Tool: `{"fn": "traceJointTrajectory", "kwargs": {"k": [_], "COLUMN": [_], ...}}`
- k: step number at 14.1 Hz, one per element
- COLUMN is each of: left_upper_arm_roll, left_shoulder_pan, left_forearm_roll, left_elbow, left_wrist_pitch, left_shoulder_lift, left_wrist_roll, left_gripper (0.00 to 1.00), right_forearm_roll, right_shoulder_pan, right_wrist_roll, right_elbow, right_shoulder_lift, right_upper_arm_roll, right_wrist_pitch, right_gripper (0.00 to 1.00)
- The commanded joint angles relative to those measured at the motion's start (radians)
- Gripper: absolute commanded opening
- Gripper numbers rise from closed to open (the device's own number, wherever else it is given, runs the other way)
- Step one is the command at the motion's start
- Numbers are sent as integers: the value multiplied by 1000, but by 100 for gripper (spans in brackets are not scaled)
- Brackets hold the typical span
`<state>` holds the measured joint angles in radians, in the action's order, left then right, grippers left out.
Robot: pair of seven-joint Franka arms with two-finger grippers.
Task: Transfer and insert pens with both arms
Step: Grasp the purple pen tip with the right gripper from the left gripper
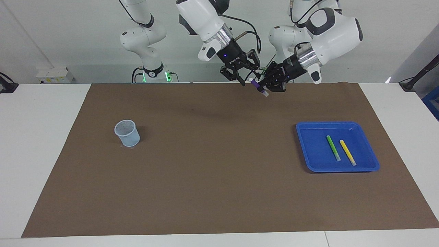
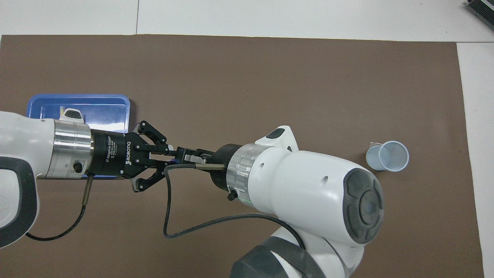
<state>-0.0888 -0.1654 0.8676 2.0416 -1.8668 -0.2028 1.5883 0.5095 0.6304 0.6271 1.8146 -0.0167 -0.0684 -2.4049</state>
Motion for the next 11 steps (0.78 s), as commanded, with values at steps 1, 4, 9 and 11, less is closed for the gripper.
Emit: {"fn": "traceJointTrajectory", "kwargs": {"k": [1,4,9,11], "left_upper_arm_roll": [4,4,4,4], "left_shoulder_pan": [6,6,6,6], "left_forearm_roll": [28,31,44,44], "left_elbow": [34,32,32,32], "left_wrist_pitch": [14,15,14,14], "left_shoulder_lift": [-37,-37,-37,-37], "left_wrist_roll": [15,16,18,18], "left_gripper": [0,0,0,0], "right_forearm_roll": [1,1,3,3], "right_shoulder_pan": [-6,-6,-6,-6], "right_wrist_roll": [-18,-14,-20,-11], "right_elbow": [-15,-15,-15,-14], "right_shoulder_lift": [-12,-12,-12,-12], "right_upper_arm_roll": [-4,-5,-5,-5], "right_wrist_pitch": [-17,-17,-17,-16], "right_gripper": [47,47,6,0]}}
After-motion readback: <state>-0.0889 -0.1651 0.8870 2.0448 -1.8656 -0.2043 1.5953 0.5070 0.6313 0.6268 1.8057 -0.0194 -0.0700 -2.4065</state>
